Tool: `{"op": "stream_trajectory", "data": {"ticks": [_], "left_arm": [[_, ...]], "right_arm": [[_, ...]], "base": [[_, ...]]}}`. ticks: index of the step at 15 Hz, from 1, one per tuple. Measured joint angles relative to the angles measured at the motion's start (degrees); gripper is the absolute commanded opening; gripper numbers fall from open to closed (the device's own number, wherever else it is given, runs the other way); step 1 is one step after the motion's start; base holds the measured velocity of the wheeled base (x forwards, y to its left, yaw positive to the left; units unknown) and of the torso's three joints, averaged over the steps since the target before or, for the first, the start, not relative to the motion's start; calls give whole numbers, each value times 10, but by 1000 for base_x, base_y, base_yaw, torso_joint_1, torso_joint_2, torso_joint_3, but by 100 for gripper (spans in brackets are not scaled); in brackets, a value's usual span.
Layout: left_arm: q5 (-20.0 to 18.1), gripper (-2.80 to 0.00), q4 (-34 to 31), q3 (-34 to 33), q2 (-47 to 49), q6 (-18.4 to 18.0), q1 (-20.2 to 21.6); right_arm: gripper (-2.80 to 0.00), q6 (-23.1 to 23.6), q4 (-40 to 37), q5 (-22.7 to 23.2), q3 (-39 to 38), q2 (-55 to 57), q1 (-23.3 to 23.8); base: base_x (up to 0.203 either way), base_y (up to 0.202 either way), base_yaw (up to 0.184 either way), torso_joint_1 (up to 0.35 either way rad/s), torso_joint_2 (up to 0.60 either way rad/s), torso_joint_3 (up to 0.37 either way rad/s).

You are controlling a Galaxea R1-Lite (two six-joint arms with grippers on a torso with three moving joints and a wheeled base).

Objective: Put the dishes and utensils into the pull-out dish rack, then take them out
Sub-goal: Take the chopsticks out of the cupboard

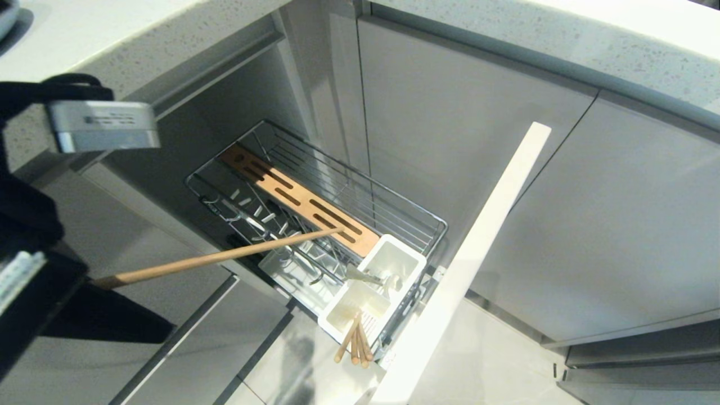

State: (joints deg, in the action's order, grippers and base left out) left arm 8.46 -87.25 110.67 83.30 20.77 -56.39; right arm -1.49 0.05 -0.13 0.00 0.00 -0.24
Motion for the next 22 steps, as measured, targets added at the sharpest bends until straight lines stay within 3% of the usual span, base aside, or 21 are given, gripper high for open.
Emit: {"op": "stream_trajectory", "data": {"ticks": [4, 9, 12, 16, 19, 22], "left_arm": [[-2, -280, 29, -1, -62, -11, -11], [-24, -280, 174, -3, -146, -7, -3], [-42, -280, 243, -4, -180, -64, 42], [-66, -280, 290, -4, -199, -140, 158], [-103, -280, 333, -3, -214, -200, 290], [-164, -280, 360, -2, -241, -225, 450]], "right_arm": [[-280, 0, 0, 0, 0, 0, 0], [-280, 0, 0, 0, 0, 0, 0], [-280, 0, 0, 0, 0, 0, 0], [-280, 0, 0, 0, 0, 0, 0], [-280, 0, 0, 0, 0, 0, 0], [-280, 0, 0, 0, 0, 0, 0]], "base": [[0, 0, 0, 0, 0, 0], [0, 0, 0, 0, 0, 0], [0, 0, 0, 0, 0, 0], [0, 0, 0, 0, 0, 0], [0, 0, 0, 0, 0, 0], [0, 0, 0, 0, 0, 0]]}}
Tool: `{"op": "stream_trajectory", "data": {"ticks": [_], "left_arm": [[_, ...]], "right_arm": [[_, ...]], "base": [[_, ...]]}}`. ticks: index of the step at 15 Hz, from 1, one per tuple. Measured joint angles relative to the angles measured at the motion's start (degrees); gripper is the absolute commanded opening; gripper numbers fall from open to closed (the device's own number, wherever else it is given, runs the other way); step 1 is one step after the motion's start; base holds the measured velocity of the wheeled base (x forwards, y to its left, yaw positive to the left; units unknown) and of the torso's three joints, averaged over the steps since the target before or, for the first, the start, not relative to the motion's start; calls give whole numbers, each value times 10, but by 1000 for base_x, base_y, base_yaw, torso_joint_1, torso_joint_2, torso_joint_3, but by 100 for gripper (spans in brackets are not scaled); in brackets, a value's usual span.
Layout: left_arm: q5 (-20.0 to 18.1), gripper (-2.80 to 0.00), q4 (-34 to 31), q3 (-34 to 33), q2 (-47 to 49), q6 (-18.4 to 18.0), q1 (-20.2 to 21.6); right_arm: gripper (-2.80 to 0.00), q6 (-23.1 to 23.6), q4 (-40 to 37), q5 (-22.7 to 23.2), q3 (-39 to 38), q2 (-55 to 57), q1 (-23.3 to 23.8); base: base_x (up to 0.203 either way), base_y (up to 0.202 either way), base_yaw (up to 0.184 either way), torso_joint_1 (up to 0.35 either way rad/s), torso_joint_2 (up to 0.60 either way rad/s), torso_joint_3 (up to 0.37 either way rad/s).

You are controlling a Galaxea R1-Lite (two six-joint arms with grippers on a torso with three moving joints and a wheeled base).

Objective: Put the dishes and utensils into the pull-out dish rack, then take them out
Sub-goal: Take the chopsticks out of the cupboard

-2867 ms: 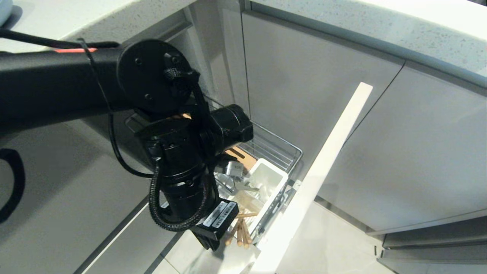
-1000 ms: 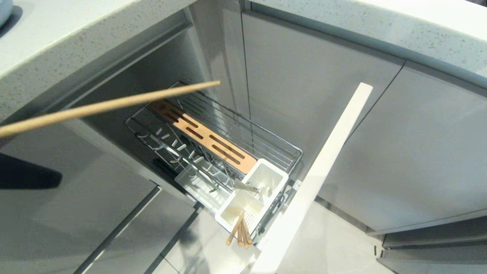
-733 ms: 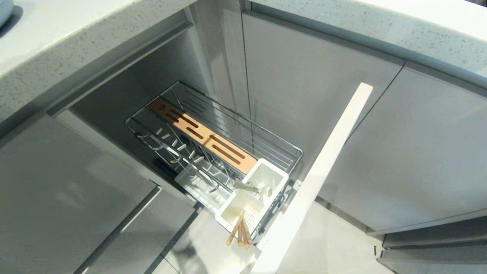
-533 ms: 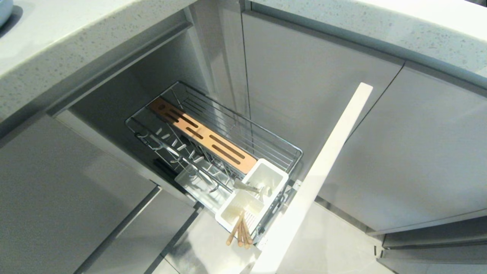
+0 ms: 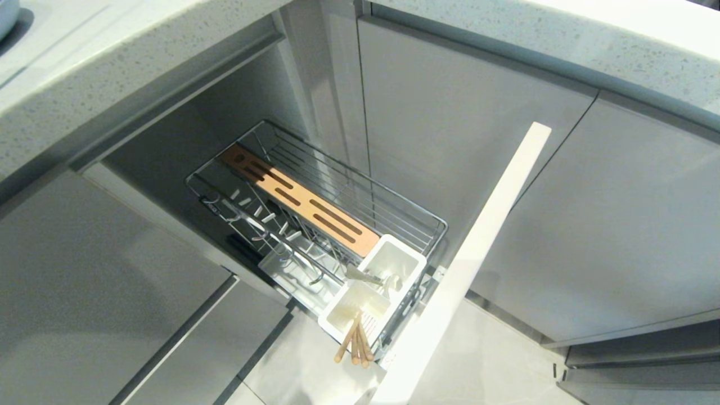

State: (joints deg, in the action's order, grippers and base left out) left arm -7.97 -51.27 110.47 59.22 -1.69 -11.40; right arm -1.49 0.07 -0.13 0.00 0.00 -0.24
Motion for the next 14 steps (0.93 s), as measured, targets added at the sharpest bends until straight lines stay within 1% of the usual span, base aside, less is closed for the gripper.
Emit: {"op": "stream_trajectory", "data": {"ticks": [2, 3, 5, 6, 7, 8, 9, 10, 11, 12, 14], "left_arm": [[-29, -280, 6, 0, -24, -3, 98], [-38, -280, 8, 0, -36, -1, 153], [-48, -280, 11, -5, -58, 16, 270], [-54, -280, 14, -10, -67, 30, 337], [-61, -280, 16, -17, -76, 52, 410], [-69, -280, 17, -27, -84, 78, 472], [-74, -280, 17, -39, -91, 107, 518], [-72, -280, 9, -54, -96, 140, 553], [-57, -280, -7, -63, -94, 169, 571], [-44, -280, -24, -70, -90, 192, 581], [-38, -280, -52, -81, -71, 226, 593]], "right_arm": [[-280, 0, 0, 0, 0, 0, 0], [-280, 0, 0, 0, 0, 0, 0], [-280, 0, 0, 0, 0, 0, 0], [-280, 0, 0, 0, 0, 0, 0], [-280, 0, 0, 0, 0, 0, 0], [-280, 0, 0, 0, 0, 0, 0], [-280, 0, 0, 0, 0, 0, 0], [-280, 0, 0, 0, 0, 0, 0], [-280, 0, 0, 0, 0, 0, 0], [-280, 0, 0, 0, 0, 0, 0], [-280, 0, 0, 0, 0, 0, 0]], "base": [[0, 0, 0, 0, 0, 0], [0, 0, 0, 0, 0, 0], [0, 0, 0, 0, 0, 0], [0, 0, 0, 0, 0, 0], [0, 0, 0, 0, 0, 0], [0, 0, 0, 0, 0, 0], [0, 0, 0, 0, 0, 0], [0, 0, 0, 0, 0, 0], [0, 0, 0, 0, 0, 0], [0, 0, 0, 0, 0, 0], [0, 0, 0, 0, 0, 0]]}}
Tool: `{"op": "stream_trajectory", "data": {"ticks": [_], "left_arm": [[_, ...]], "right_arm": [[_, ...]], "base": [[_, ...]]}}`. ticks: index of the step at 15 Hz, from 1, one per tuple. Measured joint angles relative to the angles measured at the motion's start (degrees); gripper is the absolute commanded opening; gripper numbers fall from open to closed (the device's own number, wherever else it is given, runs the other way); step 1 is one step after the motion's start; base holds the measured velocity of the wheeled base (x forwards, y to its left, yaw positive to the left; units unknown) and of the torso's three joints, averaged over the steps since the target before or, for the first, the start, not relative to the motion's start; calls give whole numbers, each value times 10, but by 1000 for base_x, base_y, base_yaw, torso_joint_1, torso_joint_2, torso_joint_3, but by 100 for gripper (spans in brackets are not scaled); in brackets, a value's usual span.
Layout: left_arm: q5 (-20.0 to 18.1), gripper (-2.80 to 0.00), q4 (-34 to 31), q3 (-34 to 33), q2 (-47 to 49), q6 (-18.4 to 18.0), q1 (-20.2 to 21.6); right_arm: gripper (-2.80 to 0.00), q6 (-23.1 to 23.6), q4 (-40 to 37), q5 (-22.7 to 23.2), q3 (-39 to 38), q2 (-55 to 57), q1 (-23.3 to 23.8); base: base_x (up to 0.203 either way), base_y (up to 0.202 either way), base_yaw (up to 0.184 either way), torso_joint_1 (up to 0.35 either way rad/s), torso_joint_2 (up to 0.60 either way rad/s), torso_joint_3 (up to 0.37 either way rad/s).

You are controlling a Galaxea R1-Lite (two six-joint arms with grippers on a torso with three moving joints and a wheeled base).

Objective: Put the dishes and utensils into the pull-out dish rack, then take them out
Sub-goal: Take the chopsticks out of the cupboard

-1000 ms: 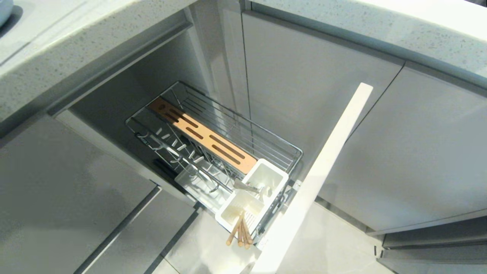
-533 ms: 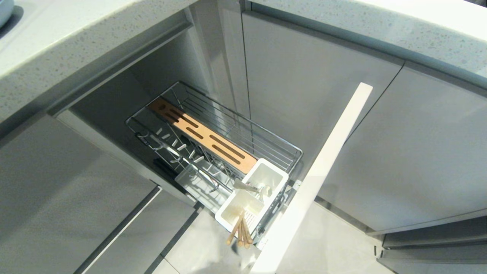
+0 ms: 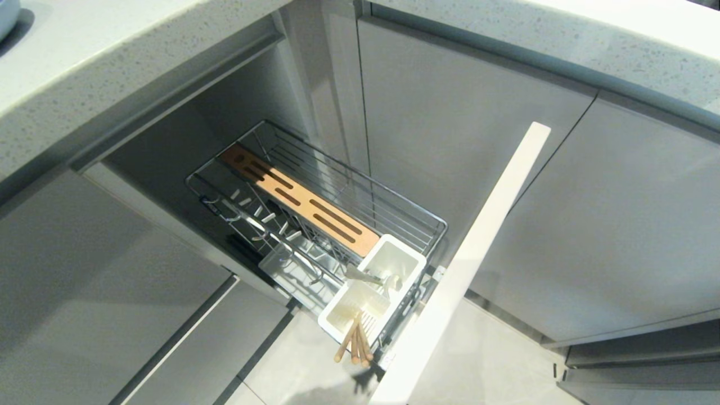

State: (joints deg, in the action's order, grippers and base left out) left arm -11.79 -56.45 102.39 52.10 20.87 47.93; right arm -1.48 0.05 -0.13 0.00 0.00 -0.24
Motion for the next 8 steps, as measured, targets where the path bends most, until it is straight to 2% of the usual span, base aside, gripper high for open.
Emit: {"op": "stream_trajectory", "data": {"ticks": [2, 6, 8], "left_arm": [[-17, -280, -12, -5, 23, 29, 4], [-122, -280, -5, -6, 66, 86, 5], [-157, -280, 25, -5, 88, 114, 5]], "right_arm": [[-280, 0, 0, 0, 0, 0, 0], [-280, 0, 0, 0, 0, 0, 0], [-280, 0, 0, 0, 0, 0, 0]], "base": [[0, 0, 0, 0, 0, 0], [0, 0, 0, 0, 0, 0], [0, 0, 0, 0, 0, 0]]}}
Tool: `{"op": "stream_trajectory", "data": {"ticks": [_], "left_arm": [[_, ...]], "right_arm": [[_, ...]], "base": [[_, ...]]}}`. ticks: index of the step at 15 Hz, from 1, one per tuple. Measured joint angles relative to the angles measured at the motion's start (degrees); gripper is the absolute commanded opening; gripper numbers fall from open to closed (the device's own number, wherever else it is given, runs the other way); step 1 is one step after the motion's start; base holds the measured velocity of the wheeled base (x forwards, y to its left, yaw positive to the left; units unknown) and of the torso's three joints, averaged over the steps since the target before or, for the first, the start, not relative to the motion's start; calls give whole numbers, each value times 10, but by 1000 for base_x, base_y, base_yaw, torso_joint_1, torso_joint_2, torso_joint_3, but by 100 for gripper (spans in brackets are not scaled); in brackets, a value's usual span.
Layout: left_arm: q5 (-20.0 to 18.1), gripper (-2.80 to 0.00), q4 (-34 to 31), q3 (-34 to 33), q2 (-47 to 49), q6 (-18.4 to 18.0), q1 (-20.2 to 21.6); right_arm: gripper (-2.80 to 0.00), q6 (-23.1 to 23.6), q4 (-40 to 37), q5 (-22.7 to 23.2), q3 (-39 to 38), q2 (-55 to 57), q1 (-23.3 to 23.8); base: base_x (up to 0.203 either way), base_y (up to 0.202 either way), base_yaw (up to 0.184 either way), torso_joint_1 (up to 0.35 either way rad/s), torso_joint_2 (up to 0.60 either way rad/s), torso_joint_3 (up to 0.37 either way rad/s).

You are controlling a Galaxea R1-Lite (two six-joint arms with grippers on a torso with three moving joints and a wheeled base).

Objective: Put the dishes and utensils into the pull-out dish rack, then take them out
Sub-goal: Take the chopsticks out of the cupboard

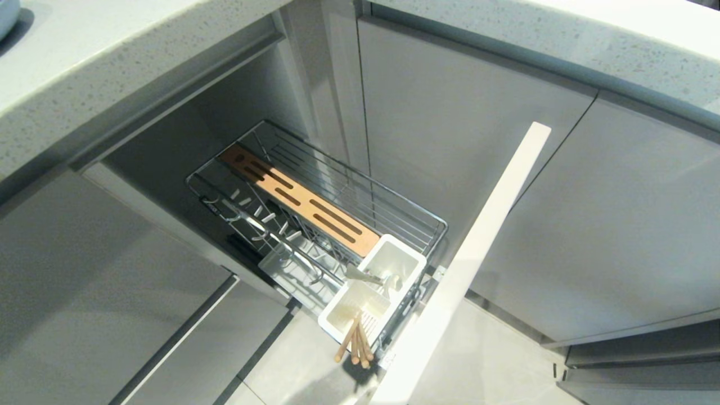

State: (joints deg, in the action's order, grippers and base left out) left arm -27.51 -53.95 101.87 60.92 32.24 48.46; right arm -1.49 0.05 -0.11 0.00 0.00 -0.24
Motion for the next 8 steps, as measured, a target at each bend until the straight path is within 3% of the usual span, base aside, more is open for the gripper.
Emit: {"op": "stream_trajectory", "data": {"ticks": [3, 8], "left_arm": [[-8, -280, 55, 3, 29, 35, 0], [-41, -280, 66, 12, 74, 41, -1]], "right_arm": [[-280, 0, 0, 0, 0, 0, 0], [-280, 0, 0, 0, 0, 0, 0]], "base": [[0, 0, 0, 0, 0, 0], [0, 0, 0, 0, 0, 0]]}}
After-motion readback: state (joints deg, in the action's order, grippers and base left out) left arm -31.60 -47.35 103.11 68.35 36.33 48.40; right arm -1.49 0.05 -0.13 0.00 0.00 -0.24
